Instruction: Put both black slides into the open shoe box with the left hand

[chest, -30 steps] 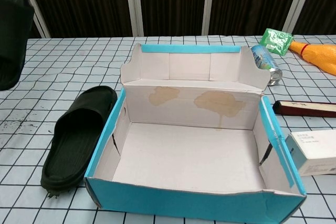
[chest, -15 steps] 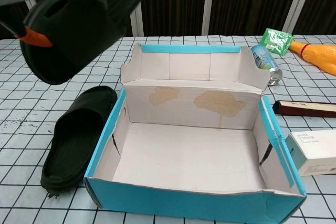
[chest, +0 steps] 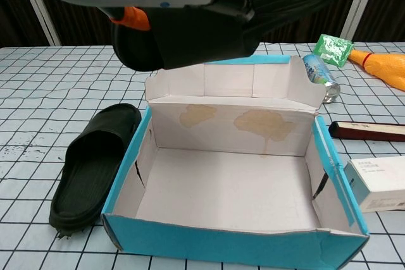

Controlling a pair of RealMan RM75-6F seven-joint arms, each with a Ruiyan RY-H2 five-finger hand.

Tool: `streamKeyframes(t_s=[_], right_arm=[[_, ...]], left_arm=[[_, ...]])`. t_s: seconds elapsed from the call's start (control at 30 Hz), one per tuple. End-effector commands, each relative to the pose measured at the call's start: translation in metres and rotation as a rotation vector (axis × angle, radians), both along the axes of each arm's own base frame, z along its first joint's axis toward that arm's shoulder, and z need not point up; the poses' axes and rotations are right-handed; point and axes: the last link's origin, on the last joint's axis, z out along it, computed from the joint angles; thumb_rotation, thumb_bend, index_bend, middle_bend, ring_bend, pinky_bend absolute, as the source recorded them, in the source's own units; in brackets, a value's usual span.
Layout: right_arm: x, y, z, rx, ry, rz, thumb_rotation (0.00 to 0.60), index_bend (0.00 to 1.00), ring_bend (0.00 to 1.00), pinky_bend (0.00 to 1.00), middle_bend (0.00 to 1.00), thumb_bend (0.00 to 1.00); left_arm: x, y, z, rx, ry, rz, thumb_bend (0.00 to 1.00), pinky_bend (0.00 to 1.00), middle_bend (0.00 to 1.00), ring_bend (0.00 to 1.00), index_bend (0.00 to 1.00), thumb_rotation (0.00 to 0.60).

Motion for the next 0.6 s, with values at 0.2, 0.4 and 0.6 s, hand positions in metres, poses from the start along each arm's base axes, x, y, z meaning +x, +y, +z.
streamKeyframes(t_s=[0.2,0.4,0.6], right_arm=[[0.000,0.000,-0.001,0.006,0.003,-0.006,0.600,0.17,0.30,0.24,0.17,0.18],[0.000,0.000,-0.001,0.007,0.007,-0.015,0.600,0.17,0.30,0.24,0.17,0.18],[-0.001,-0.001,-0.002,0.011,0.009,-0.028,0.600,0.17,0.30,0.24,0.16,0.18]], left_arm=[[-0.012,0.006,-0.018,-0.095,-0.008,0.048,0.43,0.13,0.57,0.12,0.49,0.600],[-0.015,0.010,-0.026,-0.167,-0.041,0.022,0.43,0.15,0.57,0.12,0.49,0.600],[-0.022,0.013,-0.033,-0.204,-0.009,-0.001,0.43,0.16,0.57,0.12,0.49,0.600]])
